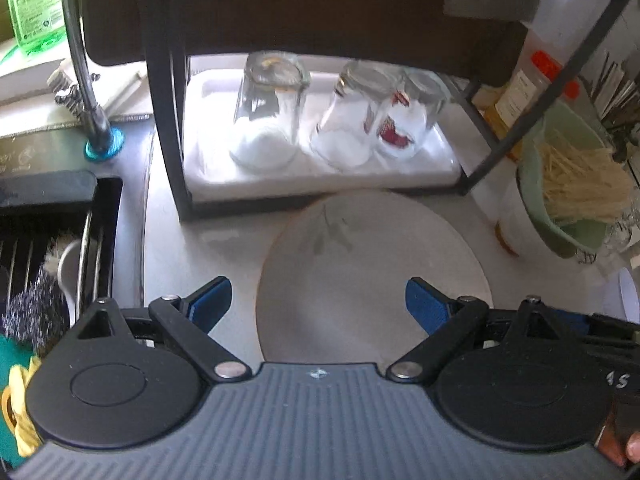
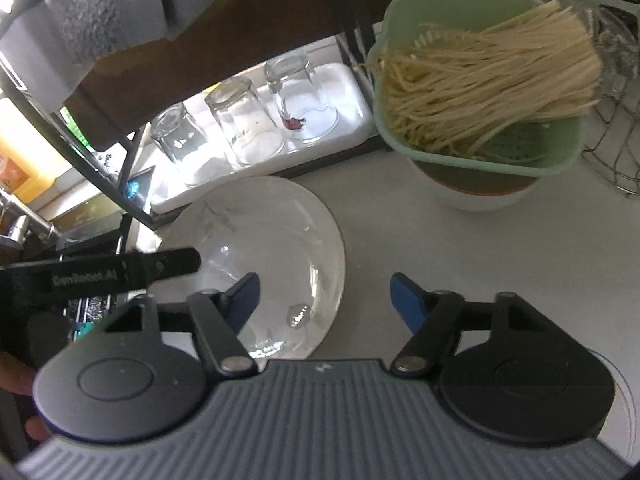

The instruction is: Organize plates and bowls

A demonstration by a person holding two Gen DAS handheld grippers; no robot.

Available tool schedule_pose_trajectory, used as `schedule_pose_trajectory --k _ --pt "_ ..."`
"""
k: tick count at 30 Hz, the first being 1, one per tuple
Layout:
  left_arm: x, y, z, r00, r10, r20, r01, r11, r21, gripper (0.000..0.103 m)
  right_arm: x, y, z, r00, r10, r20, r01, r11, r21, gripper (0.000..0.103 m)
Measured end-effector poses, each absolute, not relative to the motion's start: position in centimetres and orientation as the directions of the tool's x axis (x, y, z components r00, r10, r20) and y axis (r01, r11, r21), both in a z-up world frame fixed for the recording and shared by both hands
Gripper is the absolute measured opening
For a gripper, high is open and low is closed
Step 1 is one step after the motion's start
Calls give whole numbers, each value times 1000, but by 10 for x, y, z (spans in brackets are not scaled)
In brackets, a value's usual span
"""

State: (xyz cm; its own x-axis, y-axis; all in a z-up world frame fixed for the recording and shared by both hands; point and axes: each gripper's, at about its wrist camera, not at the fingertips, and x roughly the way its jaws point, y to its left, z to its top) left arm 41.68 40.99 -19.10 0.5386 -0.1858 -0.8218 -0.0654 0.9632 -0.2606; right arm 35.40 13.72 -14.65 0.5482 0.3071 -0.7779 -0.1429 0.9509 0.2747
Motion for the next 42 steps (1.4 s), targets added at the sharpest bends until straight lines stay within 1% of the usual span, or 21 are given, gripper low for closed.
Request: schedule_pose_trajectory --k 4,6,8,10,11,13,14,15,16,17,19,24,30,35,39,42 --pt "432 414 -202 513 -205 -833 -62 960 -274 95 363 142 -154 532 304 -790 -129 951 280 68" --pt "437 415 -207 500 -224 -837 -46 958 -284 89 367 142 -158 523 304 -796 -115 951 287 68" --pt "442 414 -213 479 -227 -848 -39 959 -279 78 372 144 -165 508 305 -806 -104 950 294 63" --pt "445 413 -219 468 -238 -851 -24 959 -281 71 376 147 -170 495 302 -815 -97 951 293 59" --pt "447 413 -221 462 -237 -855 -21 960 -278 68 378 149 -172 491 302 -817 -92 951 296 56" --pt "449 412 -221 471 -231 -851 -15 963 -269 66 381 150 -173 485 304 -820 -79 949 305 49" --pt "450 411 -222 470 -229 -853 -13 964 -266 66 382 150 -174 482 301 -823 -74 950 304 42" --pt "452 409 -222 465 -230 -855 -5 965 -262 66 384 151 -176 476 298 -828 -72 951 301 38" --pt "453 407 -222 462 -225 -858 1 967 -254 66 385 152 -178 469 296 -832 -71 952 298 36" --pt "454 405 -222 459 -218 -861 8 970 -241 66 386 152 -180 464 297 -835 -70 951 300 30" --pt "456 402 -222 457 -211 -864 20 974 -228 66 387 153 -182 457 292 -840 -65 953 297 29" --pt "457 405 -223 453 -230 -861 23 969 -247 65 387 149 -182 444 313 -839 -76 947 313 28" --pt "458 416 -220 409 -318 -855 -1 937 -349 64 379 139 -180 418 345 -841 -73 935 348 28" --pt "448 408 -204 417 -328 -848 34 938 -346 64 363 134 -173 414 351 -840 -107 935 338 28" --pt "435 404 -187 429 -350 -833 18 925 -380 64 351 125 -163 417 371 -830 -110 927 359 28" --pt "421 403 -171 447 -366 -817 1 913 -408 64 338 117 -143 425 382 -821 -128 923 363 28"
